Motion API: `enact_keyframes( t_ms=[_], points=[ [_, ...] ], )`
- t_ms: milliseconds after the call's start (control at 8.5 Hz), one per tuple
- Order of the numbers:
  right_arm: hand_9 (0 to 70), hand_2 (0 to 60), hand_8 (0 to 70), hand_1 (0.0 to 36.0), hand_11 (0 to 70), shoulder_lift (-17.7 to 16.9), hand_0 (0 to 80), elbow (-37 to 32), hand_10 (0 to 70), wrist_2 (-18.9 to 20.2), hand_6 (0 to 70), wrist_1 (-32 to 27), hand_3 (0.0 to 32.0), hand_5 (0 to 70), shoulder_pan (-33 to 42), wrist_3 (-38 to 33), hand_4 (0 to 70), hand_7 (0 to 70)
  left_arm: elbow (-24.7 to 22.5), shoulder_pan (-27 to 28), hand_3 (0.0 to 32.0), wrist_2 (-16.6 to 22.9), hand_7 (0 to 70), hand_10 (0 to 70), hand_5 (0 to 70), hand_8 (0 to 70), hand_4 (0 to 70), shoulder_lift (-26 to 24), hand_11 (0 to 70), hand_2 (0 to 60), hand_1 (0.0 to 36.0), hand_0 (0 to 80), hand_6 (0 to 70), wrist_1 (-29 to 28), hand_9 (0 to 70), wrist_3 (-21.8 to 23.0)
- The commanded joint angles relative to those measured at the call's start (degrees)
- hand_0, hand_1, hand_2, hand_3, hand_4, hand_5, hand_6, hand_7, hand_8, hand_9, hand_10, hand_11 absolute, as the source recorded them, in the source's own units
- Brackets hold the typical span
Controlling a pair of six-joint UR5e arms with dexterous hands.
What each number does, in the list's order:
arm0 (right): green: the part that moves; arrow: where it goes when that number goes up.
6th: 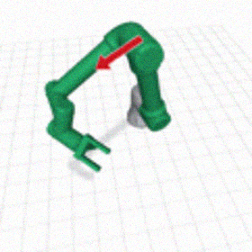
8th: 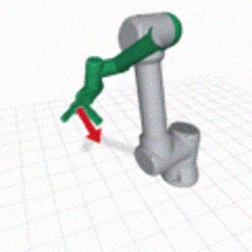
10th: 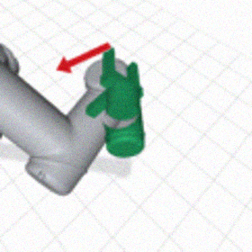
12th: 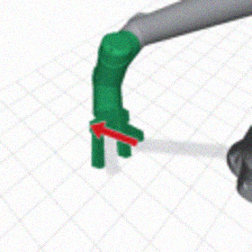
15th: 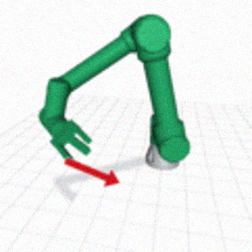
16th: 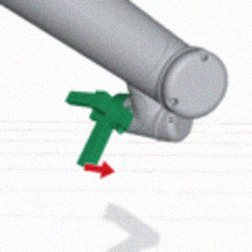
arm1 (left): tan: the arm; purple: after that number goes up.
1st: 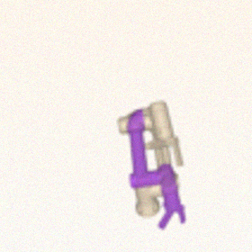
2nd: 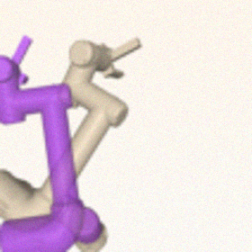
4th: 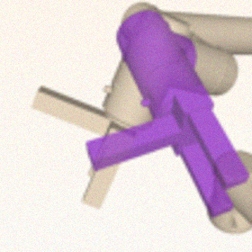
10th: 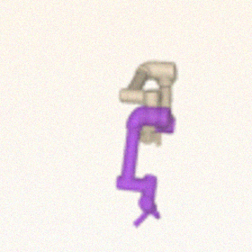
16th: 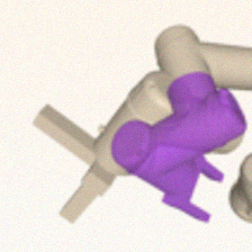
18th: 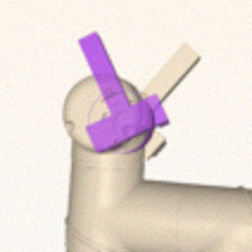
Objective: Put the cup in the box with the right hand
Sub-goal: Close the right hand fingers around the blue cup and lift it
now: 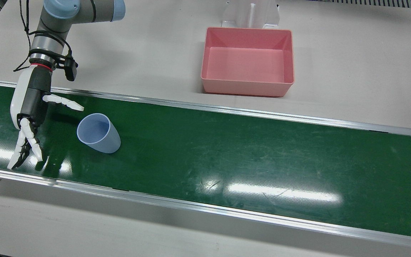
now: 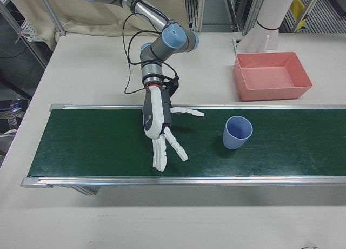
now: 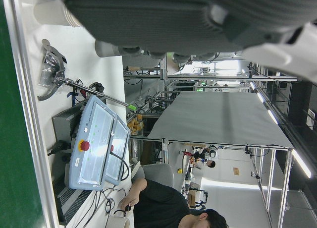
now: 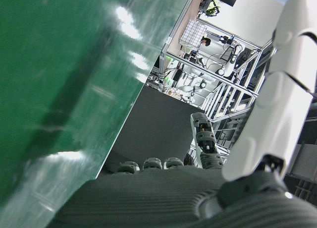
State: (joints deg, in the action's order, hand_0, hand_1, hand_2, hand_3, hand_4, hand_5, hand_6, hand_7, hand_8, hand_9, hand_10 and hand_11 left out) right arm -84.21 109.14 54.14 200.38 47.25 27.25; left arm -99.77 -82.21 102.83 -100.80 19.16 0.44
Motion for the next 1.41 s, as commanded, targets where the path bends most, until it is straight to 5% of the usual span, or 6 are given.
enact_keyframes(
  t_ms=[0,353,471,588,706,1294],
  points=[
    [0.0,11.9,1.6,15.1,0.0,0.0,45.7,-0.1,0.0,0.0,0.0,0.0,0.0,4.6,-0.2,0.0,0.0,0.0,0.0,0.0,0.0,0.0,0.0,0.0,0.0,0.0,0.0,0.0,0.0,0.0,0.0,0.0,0.0,0.0,0.0,0.0],
    [7.2,24.0,5.2,19.6,2.4,0.0,46.7,0.2,0.8,-0.1,3.9,-0.1,0.0,6.1,-0.1,-0.2,0.0,8.1,0.0,-0.1,0.0,0.0,0.0,0.0,0.0,0.0,0.0,0.0,0.0,0.0,0.0,0.0,0.0,0.0,0.0,0.0],
    [52.4,60.0,32.9,29.6,30.9,0.0,40.6,0.3,20.4,-0.7,16.6,-0.1,0.0,9.5,-0.1,-0.2,15.6,55.5,0.0,-0.1,0.0,0.0,0.0,0.0,0.0,0.0,0.0,0.0,0.0,0.0,0.0,0.0,0.0,0.0,0.0,0.0],
    [70.0,60.0,63.3,31.6,70.0,0.0,43.1,0.4,55.6,-3.1,32.5,0.0,0.0,15.2,-0.1,-0.3,49.1,70.0,0.0,0.0,0.0,0.0,0.0,0.0,0.0,0.0,0.0,0.0,0.0,0.0,0.0,0.0,0.0,0.0,0.0,0.0],
    [70.0,60.0,70.0,35.5,70.0,0.0,46.3,0.1,70.0,-3.3,40.9,0.0,0.0,19.4,-0.1,-0.3,51.7,70.0,0.0,-0.1,0.0,0.0,0.0,0.0,0.0,0.0,0.0,0.0,0.0,0.0,0.0,0.0,0.0,0.0,0.0,0.0],
    [70.0,60.0,70.0,36.0,70.0,0.7,48.2,17.3,65.9,-3.1,39.8,4.7,0.0,18.9,0.7,2.1,48.2,70.0,0.0,-0.1,0.0,0.0,0.0,0.0,0.0,0.0,0.0,0.0,0.0,0.0,0.0,0.0,0.0,0.0,0.0,0.0]
  ],
)
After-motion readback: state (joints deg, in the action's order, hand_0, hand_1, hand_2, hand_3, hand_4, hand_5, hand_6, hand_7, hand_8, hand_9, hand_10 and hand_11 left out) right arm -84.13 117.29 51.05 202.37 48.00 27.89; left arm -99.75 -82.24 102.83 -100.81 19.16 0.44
